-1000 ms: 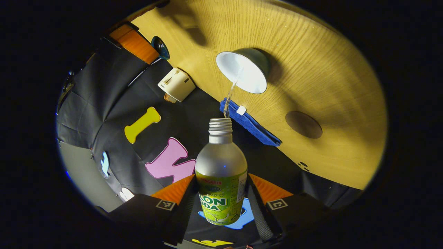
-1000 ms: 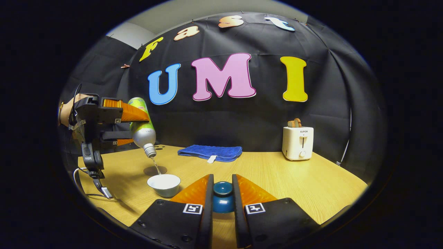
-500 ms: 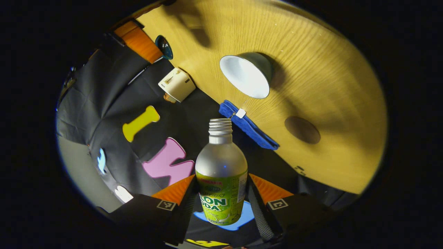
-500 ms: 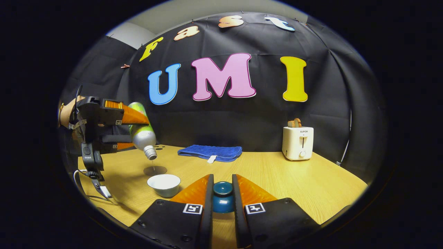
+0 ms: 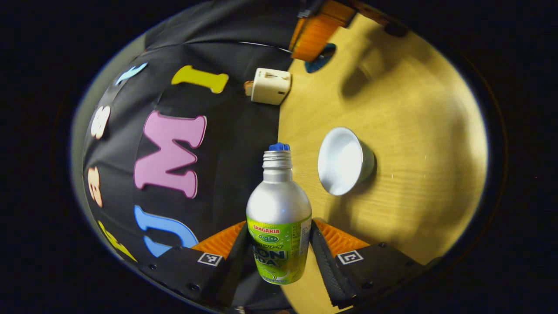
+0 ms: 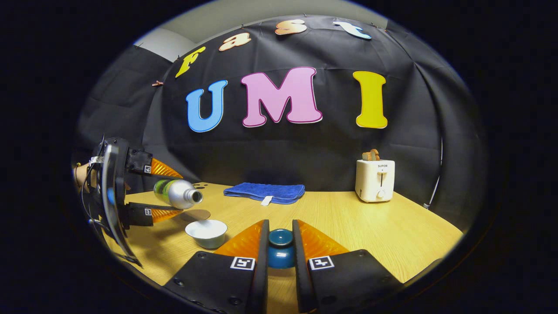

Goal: Open the teacup lid with one hand, grasp the water bottle and pour water into the teacup with the other hand; after pouring, place the water bottle on the coaster and then close the teacup lid.

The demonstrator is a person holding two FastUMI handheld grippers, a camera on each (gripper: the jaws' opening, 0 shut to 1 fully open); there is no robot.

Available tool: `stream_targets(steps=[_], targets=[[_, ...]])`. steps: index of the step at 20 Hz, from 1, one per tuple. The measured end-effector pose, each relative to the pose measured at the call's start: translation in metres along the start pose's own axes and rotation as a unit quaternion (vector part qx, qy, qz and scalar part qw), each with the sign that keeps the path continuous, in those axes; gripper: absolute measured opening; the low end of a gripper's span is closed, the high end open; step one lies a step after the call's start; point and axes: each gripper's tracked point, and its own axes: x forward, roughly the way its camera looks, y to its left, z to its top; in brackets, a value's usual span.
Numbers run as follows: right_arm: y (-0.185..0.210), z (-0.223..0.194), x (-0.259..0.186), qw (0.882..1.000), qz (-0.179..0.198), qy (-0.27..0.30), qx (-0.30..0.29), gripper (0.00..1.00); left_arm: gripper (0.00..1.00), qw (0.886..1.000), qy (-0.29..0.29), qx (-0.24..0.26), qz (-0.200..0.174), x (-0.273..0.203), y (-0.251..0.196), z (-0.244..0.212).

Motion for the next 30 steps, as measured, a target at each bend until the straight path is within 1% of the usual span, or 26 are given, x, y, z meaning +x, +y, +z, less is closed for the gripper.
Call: stream_targets(steps=[1, 2, 3, 4, 6, 7, 10, 11, 12, 14, 16, 17, 20, 21, 24, 26, 28, 30], targets=[[0.0, 0.0, 0.0, 1.0, 0.0, 0.0, 0.0, 0.3, 0.81, 0.998, -0.013, -0.064, -0.006, -0.003, -0.003, 0.006], [0.0, 0.0, 0.0, 1.0, 0.0, 0.0, 0.0, 0.3, 0.81, 0.992, -0.024, -0.127, -0.01, -0.003, -0.003, 0.011], [0.0, 0.0, 0.0, 1.0, 0.0, 0.0, 0.0, 0.3, 0.8, 0.982, -0.039, -0.184, -0.013, -0.004, 0.0, 0.018], [0.0, 0.0, 0.0, 1.0, 0.0, 0.0, 0.0, 0.3, 0.8, 0.969, -0.055, -0.238, -0.015, -0.002, 0.003, 0.021], [0.0, 0.0, 0.0, 1.0, 0.0, 0.0, 0.0, 0.3, 0.8, 0.94, -0.087, -0.33, -0.017, -0.001, 0.009, 0.027], [0.0, 0.0, 0.0, 1.0, 0.0, 0.0, 0.0, 0.3, 0.8, 0.927, -0.097, -0.361, -0.008, -0.001, 0.014, 0.029], [0.0, 0.0, 0.0, 1.0, 0.0, 0.0, 0.0, 0.3, 0.8, 0.897, -0.111, -0.426, 0.034, 0.002, 0.019, 0.029], [0.0, 0.0, 0.0, 1.0, 0.0, 0.0, 0.0, 0.35, 0.8, 0.885, -0.117, -0.448, 0.046, 0.0, 0.021, 0.03], [0.0, 0.0, 0.0, 1.0, 0.0, 0.0, 0.0, 0.3, 0.8, 0.872, -0.122, -0.47, 0.052, -0.003, 0.023, 0.028], [0.0, 0.0, 0.0, 1.0, 0.0, 0.0, 0.0, 0.3, 0.8, 0.848, -0.129, -0.511, 0.064, 0.0, 0.027, 0.027], [0.0, 0.0, 0.0, 1.0, 0.0, 0.0, 0.0, 0.3, 0.8, 0.829, -0.13, -0.539, 0.073, 0.005, 0.028, 0.024], [0.0, 0.0, 0.0, 1.0, 0.0, 0.0, 0.0, 0.3, 0.8, 0.823, -0.131, -0.547, 0.075, 0.006, 0.027, 0.025], [0.0, 0.0, 0.0, 1.0, 0.0, 0.0, 0.0, 0.3, 0.8, 0.813, -0.123, -0.564, 0.076, 0.005, 0.024, 0.019], [0.0, 0.0, 0.0, 1.0, 0.0, -0.001, 0.0, 0.3, 0.81, 0.811, -0.119, -0.568, 0.073, 0.006, 0.023, 0.019], [0.0, 0.0, 0.0, 1.0, 0.0, -0.001, 0.0, 0.3, 0.81, 0.812, -0.099, -0.57, 0.075, 0.018, 0.02, 0.012], [0.0, 0.0, 0.0, 1.0, 0.0, -0.001, 0.0, 0.3, 0.81, 0.809, -0.097, -0.575, 0.076, 0.021, 0.016, 0.016], [0.0, 0.0, 0.0, 1.0, 0.0, -0.001, 0.0, 0.3, 0.81, 0.808, -0.094, -0.578, 0.069, 0.022, 0.009, 0.014], [0.0, 0.0, 0.0, 1.0, 0.0, -0.001, 0.0, 0.3, 0.82, 0.805, -0.097, -0.581, 0.072, 0.021, 0.011, 0.013]])
